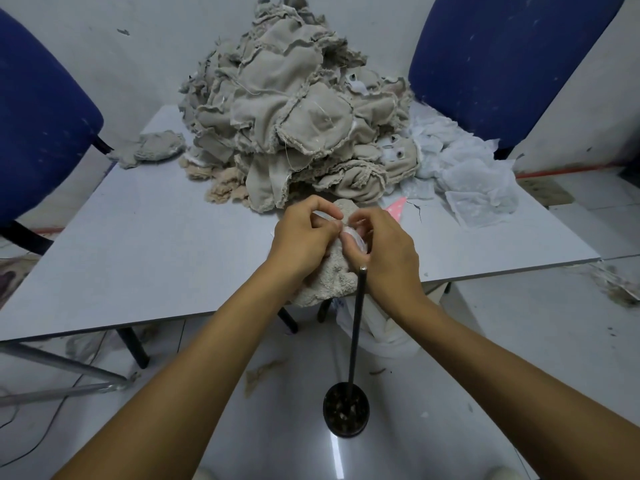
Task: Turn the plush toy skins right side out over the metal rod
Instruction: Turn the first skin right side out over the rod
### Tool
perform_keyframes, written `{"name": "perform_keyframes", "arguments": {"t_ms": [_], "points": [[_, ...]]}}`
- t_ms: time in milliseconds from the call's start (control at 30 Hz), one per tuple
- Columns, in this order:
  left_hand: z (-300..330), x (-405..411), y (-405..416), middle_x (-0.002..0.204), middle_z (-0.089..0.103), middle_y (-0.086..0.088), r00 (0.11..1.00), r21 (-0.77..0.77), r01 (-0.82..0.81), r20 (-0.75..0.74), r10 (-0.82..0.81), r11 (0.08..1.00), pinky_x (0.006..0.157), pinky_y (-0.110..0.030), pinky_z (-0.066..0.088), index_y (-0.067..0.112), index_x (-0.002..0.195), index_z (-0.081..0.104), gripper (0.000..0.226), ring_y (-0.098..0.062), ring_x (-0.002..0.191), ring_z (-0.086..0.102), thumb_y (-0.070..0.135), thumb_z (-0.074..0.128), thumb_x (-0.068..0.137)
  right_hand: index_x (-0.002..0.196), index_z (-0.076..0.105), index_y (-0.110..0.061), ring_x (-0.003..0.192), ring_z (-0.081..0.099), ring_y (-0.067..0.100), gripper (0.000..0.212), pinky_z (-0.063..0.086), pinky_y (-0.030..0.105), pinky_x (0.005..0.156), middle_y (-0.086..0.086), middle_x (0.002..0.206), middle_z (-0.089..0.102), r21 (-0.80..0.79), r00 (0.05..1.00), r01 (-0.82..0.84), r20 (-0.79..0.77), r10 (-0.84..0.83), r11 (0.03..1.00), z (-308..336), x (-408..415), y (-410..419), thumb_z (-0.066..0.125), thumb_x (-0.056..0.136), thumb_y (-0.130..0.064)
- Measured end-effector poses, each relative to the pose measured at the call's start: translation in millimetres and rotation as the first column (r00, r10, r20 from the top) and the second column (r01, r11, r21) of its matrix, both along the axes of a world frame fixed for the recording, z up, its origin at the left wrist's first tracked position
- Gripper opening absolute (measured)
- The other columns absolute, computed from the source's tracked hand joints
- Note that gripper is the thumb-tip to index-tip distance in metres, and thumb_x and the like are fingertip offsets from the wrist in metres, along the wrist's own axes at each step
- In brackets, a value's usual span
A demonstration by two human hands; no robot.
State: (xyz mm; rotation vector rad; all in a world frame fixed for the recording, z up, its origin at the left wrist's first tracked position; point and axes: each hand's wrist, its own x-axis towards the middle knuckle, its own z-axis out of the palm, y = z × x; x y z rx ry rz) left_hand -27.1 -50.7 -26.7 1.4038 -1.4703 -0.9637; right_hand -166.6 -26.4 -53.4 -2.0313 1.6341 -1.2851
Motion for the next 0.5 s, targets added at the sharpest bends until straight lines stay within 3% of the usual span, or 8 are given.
{"name": "perform_keyframes", "arguments": {"t_ms": [100, 233, 400, 500], "points": [[-1, 1, 0, 0.058, 0.061, 0.003, 1.000, 0.006, -0.025, -0.003, 0.025, 1.000, 0.058, -0.034, 0.049, 0.025, 0.085, 0.066, 0.017, -0.014, 0.051, 0.057, 0.009, 0.066, 0.090, 0.108, 0.071, -0.020, 0.093, 0.056, 0.011, 0.017, 0.050, 0.035, 0.078, -0.007, 0.099, 0.058, 0.035, 0.999, -0.030, -0.024, 0.031, 0.999, 0, -1, -2, 0.065, 0.093, -0.027], [-3, 2, -1, 0.062, 0.063, -0.001, 0.999, 0.025, -0.039, -0.033, 0.040, 0.999, 0.058, -0.033, 0.046, 0.025, 0.083, 0.066, 0.018, -0.014, 0.049, 0.056, 0.008, 0.068, 0.088, 0.102, 0.075, -0.016, 0.090, 0.061, 0.013, 0.014, 0.049, 0.030, 0.081, -0.006, 0.098, 0.061, 0.090, 0.972, -0.234, 0.039, 0.231, 0.968, 6, -13, -4, 0.067, 0.091, -0.016], [-1, 1, 1, 0.052, 0.059, 0.008, 1.000, 0.023, -0.014, -0.022, 0.014, 1.000, 0.055, -0.029, 0.044, 0.025, 0.083, 0.066, 0.017, -0.012, 0.047, 0.053, 0.009, 0.069, 0.089, 0.111, 0.060, -0.030, 0.079, 0.064, 0.009, 0.019, 0.052, 0.026, 0.075, -0.012, 0.096, 0.070, 0.226, 0.931, -0.363, 0.117, 0.345, 0.904, 10, -32, -6, 0.065, 0.094, -0.025], [0, 0, 2, 0.057, 0.061, 0.006, 0.999, -0.010, -0.026, 0.020, 0.026, 1.000, 0.057, -0.030, 0.043, 0.028, 0.081, 0.065, 0.020, -0.012, 0.050, 0.052, 0.010, 0.068, 0.089, 0.115, 0.066, -0.033, 0.091, 0.057, 0.008, 0.020, 0.044, 0.025, 0.080, -0.016, 0.099, 0.067, 0.190, 0.932, -0.346, -0.046, 0.360, 0.919, 10, -30, -6, 0.059, 0.098, -0.027]]}}
